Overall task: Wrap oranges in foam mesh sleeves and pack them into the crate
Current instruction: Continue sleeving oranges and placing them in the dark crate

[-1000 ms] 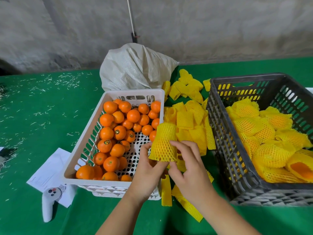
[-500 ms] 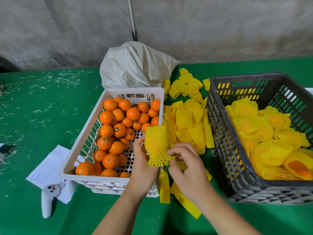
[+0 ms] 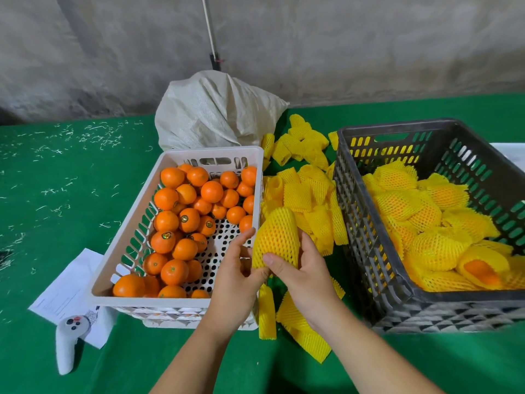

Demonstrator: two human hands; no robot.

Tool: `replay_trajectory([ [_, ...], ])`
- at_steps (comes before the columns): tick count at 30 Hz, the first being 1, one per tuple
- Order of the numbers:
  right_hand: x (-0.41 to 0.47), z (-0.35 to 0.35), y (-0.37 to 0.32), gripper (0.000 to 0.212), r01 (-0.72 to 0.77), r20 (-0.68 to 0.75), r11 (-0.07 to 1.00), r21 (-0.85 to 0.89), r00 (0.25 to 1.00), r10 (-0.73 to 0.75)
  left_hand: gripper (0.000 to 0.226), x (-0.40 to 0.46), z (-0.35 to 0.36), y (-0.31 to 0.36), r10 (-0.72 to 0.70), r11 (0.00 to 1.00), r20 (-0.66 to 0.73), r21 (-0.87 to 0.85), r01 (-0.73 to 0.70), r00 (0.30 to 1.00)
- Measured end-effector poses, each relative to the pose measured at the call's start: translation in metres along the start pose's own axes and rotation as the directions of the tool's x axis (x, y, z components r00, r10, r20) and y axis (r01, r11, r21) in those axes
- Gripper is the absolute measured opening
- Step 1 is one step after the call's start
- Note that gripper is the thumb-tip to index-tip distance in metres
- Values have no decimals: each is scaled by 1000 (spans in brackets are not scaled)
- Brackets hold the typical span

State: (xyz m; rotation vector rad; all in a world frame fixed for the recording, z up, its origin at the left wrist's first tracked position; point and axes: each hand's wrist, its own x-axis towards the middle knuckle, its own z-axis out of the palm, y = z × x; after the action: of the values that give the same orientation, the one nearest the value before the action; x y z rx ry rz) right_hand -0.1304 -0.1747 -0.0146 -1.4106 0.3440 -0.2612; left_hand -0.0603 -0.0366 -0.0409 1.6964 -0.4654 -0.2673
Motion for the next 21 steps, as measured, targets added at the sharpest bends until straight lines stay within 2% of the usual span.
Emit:
replay_trajectory([
  [3, -1, -5, 3, 79, -22, 23, 999, -40, 999, 23, 52, -1, 3, 1, 41, 998, 46, 43, -43, 998],
  [7, -4, -10, 1, 87, -60, -6, 997, -47, 998, 60, 54, -2, 5, -6, 19, 987, 60, 160, -28, 998],
  [9, -7, -8, 2, 90, -107, 40, 994, -17, 993, 108, 52, -3, 5, -9, 17, 985, 85, 169, -31, 996],
  [12, -9, 1, 1, 108, -140, 56, 988, 64, 989, 137, 64, -6, 4, -6, 42, 988, 156, 138, -64, 987],
  [15, -4, -8, -6, 86, -108, -82, 992, 70, 990, 113, 87, -7, 0, -8, 20, 977, 276, 200, -78, 961],
  [17, -1, -35, -22, 77, -105, -129, 995, 1, 986, 104, 73, -9, -3, -9, 48, 967, 259, 229, -110, 965],
  [19, -1, -77, -43, 73, -91, -198, 988, -123, 978, 65, 45, -11, -4, -10, 70, 979, 194, 175, -104, 978],
  [21, -5, -128, -62, 66, -70, -223, 969, -235, 975, 16, 38, -12, -4, -6, 66, 986, 146, 141, -87, 987],
])
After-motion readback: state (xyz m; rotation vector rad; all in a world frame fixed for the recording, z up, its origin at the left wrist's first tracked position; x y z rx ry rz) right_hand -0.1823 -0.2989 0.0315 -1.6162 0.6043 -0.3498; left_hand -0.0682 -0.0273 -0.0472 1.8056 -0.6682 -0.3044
